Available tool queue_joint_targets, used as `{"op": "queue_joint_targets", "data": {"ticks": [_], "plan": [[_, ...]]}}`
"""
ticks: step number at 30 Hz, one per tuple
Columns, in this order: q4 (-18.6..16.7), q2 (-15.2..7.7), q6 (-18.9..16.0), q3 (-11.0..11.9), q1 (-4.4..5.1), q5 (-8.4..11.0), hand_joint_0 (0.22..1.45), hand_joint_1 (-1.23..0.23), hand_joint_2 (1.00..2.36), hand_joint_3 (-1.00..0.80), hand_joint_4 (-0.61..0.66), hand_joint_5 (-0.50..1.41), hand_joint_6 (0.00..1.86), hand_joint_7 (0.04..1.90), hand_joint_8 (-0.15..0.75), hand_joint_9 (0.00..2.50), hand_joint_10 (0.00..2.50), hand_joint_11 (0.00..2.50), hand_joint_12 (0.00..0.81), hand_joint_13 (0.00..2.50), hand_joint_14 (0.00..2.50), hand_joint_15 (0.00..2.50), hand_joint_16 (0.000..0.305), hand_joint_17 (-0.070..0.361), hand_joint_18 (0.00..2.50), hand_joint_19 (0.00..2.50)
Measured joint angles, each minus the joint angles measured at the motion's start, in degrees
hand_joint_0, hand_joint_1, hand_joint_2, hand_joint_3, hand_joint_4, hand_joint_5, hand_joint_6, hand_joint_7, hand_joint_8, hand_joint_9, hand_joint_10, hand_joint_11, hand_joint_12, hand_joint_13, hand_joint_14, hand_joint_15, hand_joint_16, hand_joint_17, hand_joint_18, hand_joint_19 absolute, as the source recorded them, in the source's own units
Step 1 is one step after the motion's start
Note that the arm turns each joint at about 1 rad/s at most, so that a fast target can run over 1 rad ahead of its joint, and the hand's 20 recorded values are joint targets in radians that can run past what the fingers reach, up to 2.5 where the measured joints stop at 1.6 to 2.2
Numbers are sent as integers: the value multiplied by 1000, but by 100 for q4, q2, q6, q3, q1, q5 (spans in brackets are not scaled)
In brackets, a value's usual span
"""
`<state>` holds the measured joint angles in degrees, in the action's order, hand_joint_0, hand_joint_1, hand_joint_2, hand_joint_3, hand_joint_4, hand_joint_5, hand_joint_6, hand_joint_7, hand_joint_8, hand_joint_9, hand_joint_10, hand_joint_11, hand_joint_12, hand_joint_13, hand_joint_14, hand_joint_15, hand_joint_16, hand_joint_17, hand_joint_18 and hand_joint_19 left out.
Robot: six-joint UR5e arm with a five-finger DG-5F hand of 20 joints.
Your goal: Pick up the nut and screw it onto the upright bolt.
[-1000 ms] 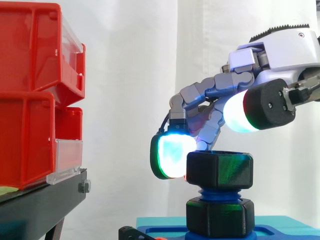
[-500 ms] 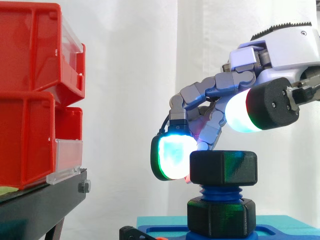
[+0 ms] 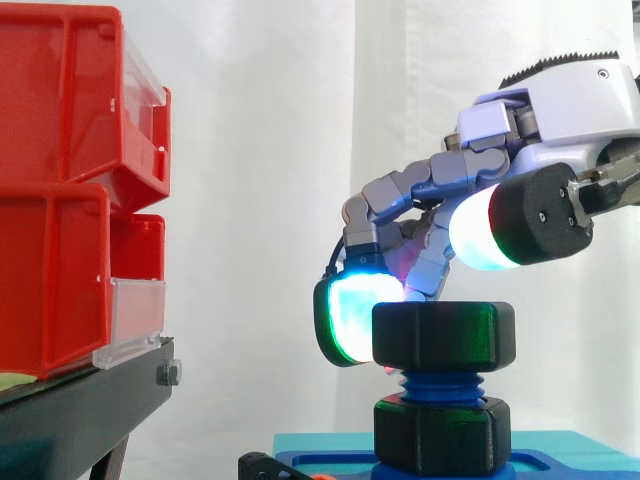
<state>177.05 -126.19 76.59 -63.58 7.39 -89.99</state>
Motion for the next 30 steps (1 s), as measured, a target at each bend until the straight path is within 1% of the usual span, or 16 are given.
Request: {"op": "queue_joint_targets", "data": {"ticks": [11,12,13,14,15,16,18,21,27,30], "plan": [[67,-1,5,-1,-91,-5,534,-358,1000,-500,202,0,501,1367,278,871,0,0,233,606,0,0,20,44,205,0],[87,1,5,0,-102,-5,533,-357,1000,-500,204,-7,502,1345,272,855,0,0,239,557,0,0,20,44,167,0],[102,2,5,1,-110,-6,531,-356,1000,-500,198,-21,502,1294,263,817,0,0,247,527,0,0,21,46,132,0],[114,2,5,1,-118,-7,526,-353,1000,-500,222,-47,503,1213,262,772,0,0,255,441,0,0,22,50,38,0],[120,3,4,6,-128,-11,523,-351,1000,-500,228,-63,504,1154,258,751,0,0,257,413,0,0,23,52,13,0],[120,6,2,15,-134,-15,522,-349,1000,-500,234,-70,504,1126,256,740,0,0,258,401,0,0,23,52,5,0],[126,6,-1,70,-144,-22,514,-347,1000,-500,248,-103,504,983,250,666,0,0,265,350,0,0,25,57,0,0],[135,6,0,175,-154,-25,504,-337,1000,-500,230,-134,503,854,241,597,0,0,278,297,0,0,28,63,0,0],[123,6,9,267,-133,-16,487,-283,1000,-500,194,-168,502,698,224,460,0,0,295,184,0,0,34,76,0,0],[124,5,10,274,-102,-6,484,-270,1000,-500,181,-174,502,674,218,434,0,0,303,154,0,0,35,79,0,0]]}}
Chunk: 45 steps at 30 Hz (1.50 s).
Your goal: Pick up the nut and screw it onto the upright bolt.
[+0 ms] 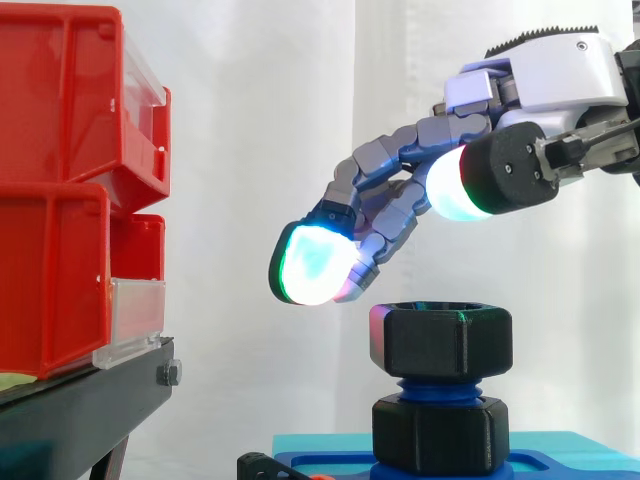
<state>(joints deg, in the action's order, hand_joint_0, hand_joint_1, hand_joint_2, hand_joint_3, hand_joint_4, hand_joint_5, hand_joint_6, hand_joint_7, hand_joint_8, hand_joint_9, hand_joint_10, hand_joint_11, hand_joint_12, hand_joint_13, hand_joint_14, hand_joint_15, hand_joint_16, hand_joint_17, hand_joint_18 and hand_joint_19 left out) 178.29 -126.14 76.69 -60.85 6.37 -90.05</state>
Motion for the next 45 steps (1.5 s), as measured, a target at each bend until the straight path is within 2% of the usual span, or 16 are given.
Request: {"op": "queue_joint_targets", "data": {"ticks": [9,21,35,45], "plan": [[8,-1,-5,-2,176,12,478,-256,1000,-500,181,-178,502,674,217,372,0,0,309,121,0,0,37,83,0,0],[131,-4,-5,-7,317,19,479,-256,1000,-500,203,-170,502,718,229,381,0,0,314,131,0,0,37,84,0,0],[169,-2,-5,-52,345,16,480,-259,1000,-500,199,-168,502,703,230,384,0,0,312,137,0,0,37,84,0,0],[168,-3,-5,-101,320,0,480,-272,1000,-500,182,-183,502,669,226,373,0,0,303,132,0,0,36,80,0,0]]}}
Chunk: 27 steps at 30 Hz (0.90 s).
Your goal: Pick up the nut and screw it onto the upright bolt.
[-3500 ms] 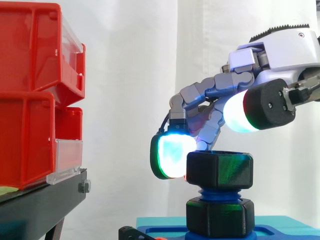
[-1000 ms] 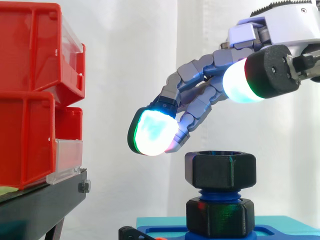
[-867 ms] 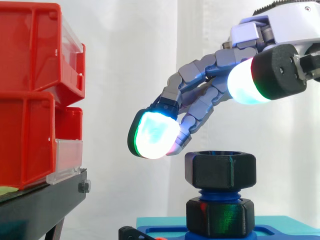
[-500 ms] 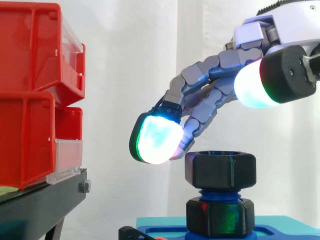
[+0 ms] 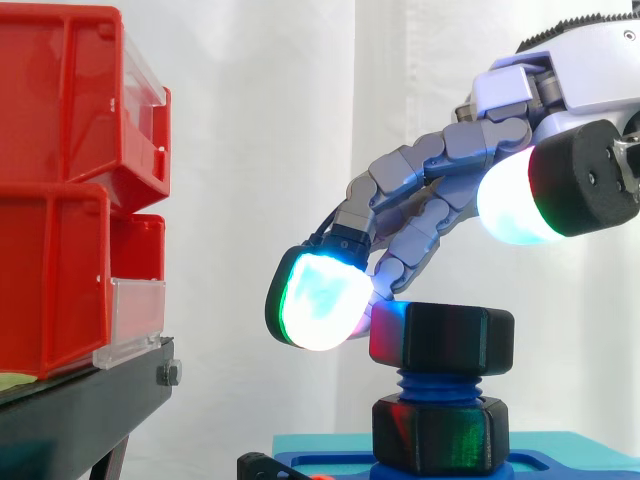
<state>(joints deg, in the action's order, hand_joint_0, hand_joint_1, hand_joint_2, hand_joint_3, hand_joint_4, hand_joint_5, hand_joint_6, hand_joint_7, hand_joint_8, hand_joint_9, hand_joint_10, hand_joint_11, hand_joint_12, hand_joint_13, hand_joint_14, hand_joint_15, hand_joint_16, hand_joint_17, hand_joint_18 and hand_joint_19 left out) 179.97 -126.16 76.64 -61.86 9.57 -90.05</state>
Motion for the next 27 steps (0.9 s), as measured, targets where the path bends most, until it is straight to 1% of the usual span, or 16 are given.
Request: {"op": "queue_joint_targets", "data": {"ticks": [9,19,27], "plan": [[7,-2,9,-3,-29,-1,483,-278,1000,-500,202,-171,502,726,234,379,0,0,298,148,0,0,35,78,0,0],[10,1,9,-6,-40,-3,494,-300,1000,-500,232,-152,503,809,246,421,0,0,287,198,0,0,32,71,0,0],[12,2,9,-8,-55,-3,509,-345,1000,-500,273,-121,503,925,260,497,0,0,272,261,0,0,27,62,0,0]]}}
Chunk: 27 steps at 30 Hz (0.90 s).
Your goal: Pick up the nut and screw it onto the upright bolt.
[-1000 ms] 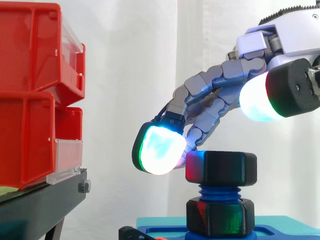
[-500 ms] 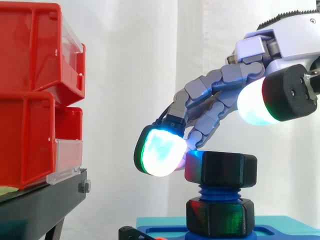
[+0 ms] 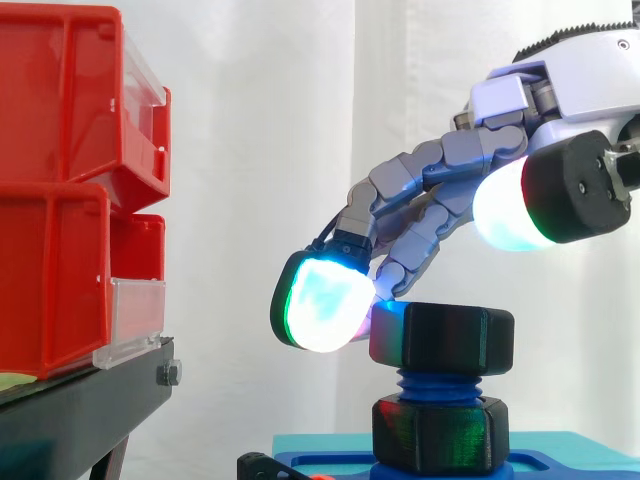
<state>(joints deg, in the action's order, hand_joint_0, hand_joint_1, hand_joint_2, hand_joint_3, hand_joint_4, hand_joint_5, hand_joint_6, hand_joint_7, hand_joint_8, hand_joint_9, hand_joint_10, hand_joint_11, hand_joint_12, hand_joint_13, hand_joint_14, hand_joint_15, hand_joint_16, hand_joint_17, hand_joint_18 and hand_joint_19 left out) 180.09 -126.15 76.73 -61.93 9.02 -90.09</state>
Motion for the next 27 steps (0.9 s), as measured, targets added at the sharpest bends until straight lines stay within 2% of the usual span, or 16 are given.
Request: {"op": "queue_joint_targets", "data": {"ticks": [19,27], "plan": [[0,-3,0,-3,-17,-4,527,-372,1000,-500,280,-67,504,1126,268,611,0,0,250,365,0,0,23,53,0,0],[0,-1,2,-3,-57,-6,531,-376,1000,-500,260,-53,503,1187,272,649,0,0,246,405,0,0,22,49,11,0]]}}
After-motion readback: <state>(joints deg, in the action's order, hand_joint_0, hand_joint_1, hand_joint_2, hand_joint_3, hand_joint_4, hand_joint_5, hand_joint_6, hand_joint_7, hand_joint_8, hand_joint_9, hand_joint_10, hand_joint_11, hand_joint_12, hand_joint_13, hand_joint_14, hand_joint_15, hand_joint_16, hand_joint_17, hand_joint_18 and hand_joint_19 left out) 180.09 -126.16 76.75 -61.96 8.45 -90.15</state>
